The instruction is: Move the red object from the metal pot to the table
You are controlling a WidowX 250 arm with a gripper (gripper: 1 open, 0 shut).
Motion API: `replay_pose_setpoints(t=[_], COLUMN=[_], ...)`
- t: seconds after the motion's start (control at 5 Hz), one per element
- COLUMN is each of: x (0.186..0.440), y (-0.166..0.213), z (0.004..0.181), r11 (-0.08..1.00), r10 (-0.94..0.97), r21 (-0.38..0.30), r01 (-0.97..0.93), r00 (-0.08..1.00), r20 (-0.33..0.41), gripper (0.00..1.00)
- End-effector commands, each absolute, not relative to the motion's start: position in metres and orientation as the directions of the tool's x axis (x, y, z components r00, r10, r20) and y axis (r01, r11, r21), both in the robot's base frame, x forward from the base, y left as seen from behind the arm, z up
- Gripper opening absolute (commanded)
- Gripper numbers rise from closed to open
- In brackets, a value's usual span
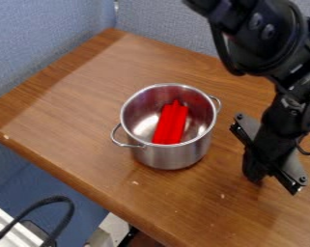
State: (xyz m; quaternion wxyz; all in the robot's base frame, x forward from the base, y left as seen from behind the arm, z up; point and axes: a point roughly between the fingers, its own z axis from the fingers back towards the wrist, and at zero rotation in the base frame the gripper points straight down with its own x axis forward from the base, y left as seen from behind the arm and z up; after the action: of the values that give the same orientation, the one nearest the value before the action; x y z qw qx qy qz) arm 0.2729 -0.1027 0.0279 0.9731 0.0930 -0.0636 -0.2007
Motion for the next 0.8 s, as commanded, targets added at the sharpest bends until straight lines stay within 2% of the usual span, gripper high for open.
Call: replay_pose_setpoints(t=[0.0,0.4,0.6], x=[0.2817,0.2824,0.2854], y=[-0.0981,-0.0969,-0.0948], z=[0.051,0.0516,0.049], r11=[0.903,0.891,0.896], r10=[-0.408,-0.437,-0.429], r21=[0.217,0.216,0.203], r01=[0.371,0.399,0.396], r00=[0.898,0.884,0.889], r20=[0.166,0.168,0.159], gripper=[0.0,0.0,1.0])
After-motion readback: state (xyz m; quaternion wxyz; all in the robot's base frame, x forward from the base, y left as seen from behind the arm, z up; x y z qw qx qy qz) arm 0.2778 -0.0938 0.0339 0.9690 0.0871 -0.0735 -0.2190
